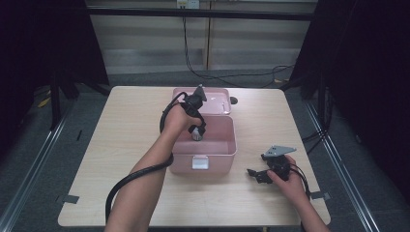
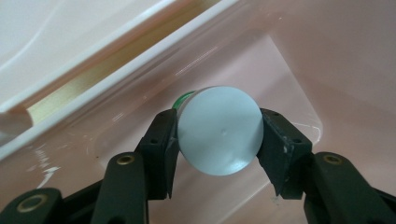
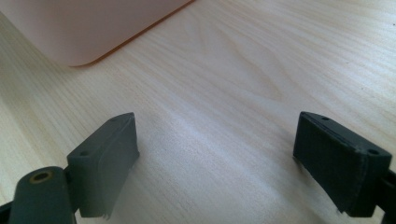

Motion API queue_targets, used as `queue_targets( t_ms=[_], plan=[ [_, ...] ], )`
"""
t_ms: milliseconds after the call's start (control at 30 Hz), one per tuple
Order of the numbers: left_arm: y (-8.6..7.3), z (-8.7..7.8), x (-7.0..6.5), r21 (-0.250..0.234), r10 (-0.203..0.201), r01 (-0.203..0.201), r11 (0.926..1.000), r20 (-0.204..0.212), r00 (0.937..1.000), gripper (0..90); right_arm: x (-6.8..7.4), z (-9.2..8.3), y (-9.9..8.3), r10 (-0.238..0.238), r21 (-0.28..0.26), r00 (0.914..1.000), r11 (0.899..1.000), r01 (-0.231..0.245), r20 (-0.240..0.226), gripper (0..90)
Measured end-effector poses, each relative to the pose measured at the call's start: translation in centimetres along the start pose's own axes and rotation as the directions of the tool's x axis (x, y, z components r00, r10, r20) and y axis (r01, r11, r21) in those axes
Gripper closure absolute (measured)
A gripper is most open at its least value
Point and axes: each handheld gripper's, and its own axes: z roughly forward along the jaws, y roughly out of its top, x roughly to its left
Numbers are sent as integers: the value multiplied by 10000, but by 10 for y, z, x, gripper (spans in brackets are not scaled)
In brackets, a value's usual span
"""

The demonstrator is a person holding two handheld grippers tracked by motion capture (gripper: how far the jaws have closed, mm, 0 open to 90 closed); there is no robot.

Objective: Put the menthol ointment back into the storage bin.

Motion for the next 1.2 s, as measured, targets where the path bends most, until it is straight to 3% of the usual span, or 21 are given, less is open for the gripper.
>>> queue_targets(
  t_ms=[500,1200],
  plan=[
    [-1,13,3,-143,-231,229,9996,-121,9997,499,0,0,0,4,2,10000,10000,-4,3,129],
    [-1,28,2,-155,-152,150,9998,-145,9998,499,0,0,0,11,7,10000,10000,-11,2,129]
  ],
)
